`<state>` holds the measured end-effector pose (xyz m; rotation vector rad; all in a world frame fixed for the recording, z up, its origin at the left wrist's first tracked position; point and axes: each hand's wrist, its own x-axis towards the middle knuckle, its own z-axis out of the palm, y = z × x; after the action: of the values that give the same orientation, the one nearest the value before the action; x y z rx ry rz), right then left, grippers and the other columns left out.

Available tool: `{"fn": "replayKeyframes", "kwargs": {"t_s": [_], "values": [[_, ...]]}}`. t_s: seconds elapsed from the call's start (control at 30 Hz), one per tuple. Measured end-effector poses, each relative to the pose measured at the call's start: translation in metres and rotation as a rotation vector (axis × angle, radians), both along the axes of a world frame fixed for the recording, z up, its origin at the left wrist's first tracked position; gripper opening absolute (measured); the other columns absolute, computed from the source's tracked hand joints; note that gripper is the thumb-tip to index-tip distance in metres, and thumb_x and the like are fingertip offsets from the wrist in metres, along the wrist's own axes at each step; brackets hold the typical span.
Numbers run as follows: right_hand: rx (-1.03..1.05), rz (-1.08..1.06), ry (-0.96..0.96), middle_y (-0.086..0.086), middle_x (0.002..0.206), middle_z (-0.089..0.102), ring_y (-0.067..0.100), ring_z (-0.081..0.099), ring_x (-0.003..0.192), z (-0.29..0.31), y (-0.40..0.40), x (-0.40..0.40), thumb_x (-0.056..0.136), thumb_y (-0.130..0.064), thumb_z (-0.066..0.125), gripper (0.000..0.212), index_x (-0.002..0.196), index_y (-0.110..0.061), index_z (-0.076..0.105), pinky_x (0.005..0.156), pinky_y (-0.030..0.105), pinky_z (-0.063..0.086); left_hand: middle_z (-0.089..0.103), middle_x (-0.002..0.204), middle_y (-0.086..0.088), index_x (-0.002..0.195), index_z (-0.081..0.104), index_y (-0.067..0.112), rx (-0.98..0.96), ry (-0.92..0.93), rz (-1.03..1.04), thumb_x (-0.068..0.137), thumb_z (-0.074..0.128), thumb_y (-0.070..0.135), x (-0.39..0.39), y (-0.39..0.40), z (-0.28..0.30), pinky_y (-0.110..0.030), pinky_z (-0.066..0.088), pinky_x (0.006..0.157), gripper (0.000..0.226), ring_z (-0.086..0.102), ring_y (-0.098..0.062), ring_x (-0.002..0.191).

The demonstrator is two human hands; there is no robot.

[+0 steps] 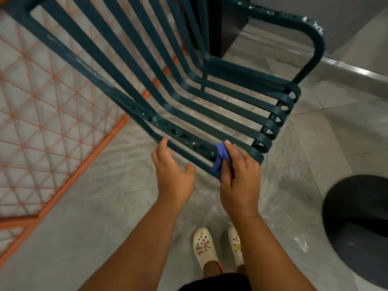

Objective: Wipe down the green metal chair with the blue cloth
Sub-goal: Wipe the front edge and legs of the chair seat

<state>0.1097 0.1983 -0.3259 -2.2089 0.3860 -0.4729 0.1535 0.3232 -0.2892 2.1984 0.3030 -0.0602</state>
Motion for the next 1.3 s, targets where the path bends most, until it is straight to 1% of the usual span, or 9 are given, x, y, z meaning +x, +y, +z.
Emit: {"fn": "replayKeyframes", "kwargs": {"t_s": [0.13,0.3,0.53,0.73,0.83,0.93,1.1,1.2,1.3], "values": [[-0.334,0.197,0.099,0.007,0.144,0.047,0.035,0.041,0.129,-0.003,0.016,0.008,0.096,-0.035,0.05,0.044,0.139,-0.036,0.043,0.096,0.055,0.039,0.051,0.129,0.003,0.147,0.024,0.021,-0.275,0.194,0.149,0.088,0.061,0.005,0.008,-0.002,0.001,-0.017,0.048,0.079,0.071,0.058,-0.006,0.102],[-0.364,0.139,0.188,0.012,0.138,0.052,0.037,0.051,0.119,-0.011,0.006,0.009,0.095,-0.039,0.045,0.044,0.138,-0.03,0.046,0.086,0.052,0.045,0.06,0.125,0.0,0.142,0.034,0.023,-0.387,0.32,0.216,0.089,0.059,0.007,0.015,-0.007,-0.002,-0.043,0.047,0.101,0.061,0.059,-0.018,0.113],[-0.534,0.371,0.156,0.004,0.145,0.047,0.039,0.046,0.127,-0.005,0.015,0.025,0.089,-0.024,0.063,0.051,0.137,-0.036,0.049,0.093,0.053,0.038,0.061,0.122,-0.003,0.138,0.041,0.021,-0.503,0.376,0.261,0.089,0.052,0.001,0.025,-0.009,-0.005,-0.042,0.049,0.099,0.055,0.061,-0.021,0.11],[-0.394,0.3,0.319,0.009,0.128,0.061,0.035,0.059,0.101,0.017,0.015,0.054,0.097,-0.034,0.039,0.042,0.137,-0.027,0.049,0.081,0.045,0.044,0.067,0.116,-0.006,0.139,0.04,0.023,-0.548,0.387,0.275,0.09,0.055,0.011,0.028,-0.007,-0.006,-0.042,0.049,0.098,0.053,0.064,-0.02,0.105],[-0.569,0.411,0.318,0.012,0.141,0.05,0.037,0.055,0.113,0.018,0.029,0.061,0.093,-0.028,0.053,0.055,0.145,-0.029,0.035,0.087,0.047,0.044,0.067,0.115,-0.003,0.135,0.046,0.025,-0.56,0.39,0.306,0.091,0.052,0.015,0.033,-0.004,-0.006,-0.042,0.051,0.095,0.045,0.065,-0.02,0.103],[-0.656,0.564,0.234,0.006,0.152,0.038,0.038,0.045,0.128,0.009,0.018,0.048,0.086,-0.018,0.063,0.063,0.142,-0.035,0.041,0.093,0.052,0.042,0.063,0.119,-0.007,0.135,0.045,0.023,-0.576,0.418,0.355,0.092,0.048,0.01,0.036,0.001,-0.007,-0.038,0.052,0.093,0.046,0.064,-0.022,0.104],[-0.408,0.518,0.277,0.009,0.122,0.062,0.028,0.063,0.095,0.016,-0.004,0.053,0.096,-0.036,0.044,0.041,0.137,-0.028,0.048,0.077,0.039,0.053,0.063,0.109,-0.007,0.137,0.043,0.023,-0.558,0.453,0.401,0.094,0.048,0.014,0.036,0.015,-0.009,-0.033,0.05,0.085,0.044,0.063,-0.02,0.1],[-0.169,0.515,0.623,0.006,0.095,0.062,0.027,0.062,0.09,0.03,-0.004,0.089,0.102,-0.038,0.03,0.03,0.11,-0.022,0.054,0.074,0.036,0.047,0.063,0.098,-0.002,0.135,0.045,0.02,-0.553,0.455,0.413,0.094,0.05,0.016,0.036,0.019,-0.008,-0.035,0.051,0.089,0.041,0.063,-0.021,0.099],[0.331,0.442,0.987,0.016,0.097,0.063,0.03,0.059,0.09,0.038,-0.012,0.117,0.102,-0.033,0.034,0.037,0.092,-0.011,0.061,0.081,0.04,0.047,0.063,0.102,-0.002,0.134,0.045,0.019,-0.589,0.463,0.413,0.096,0.049,0.015,0.037,0.019,-0.004,-0.034,0.05,0.092,0.039,0.063,-0.019,0.101]]}}
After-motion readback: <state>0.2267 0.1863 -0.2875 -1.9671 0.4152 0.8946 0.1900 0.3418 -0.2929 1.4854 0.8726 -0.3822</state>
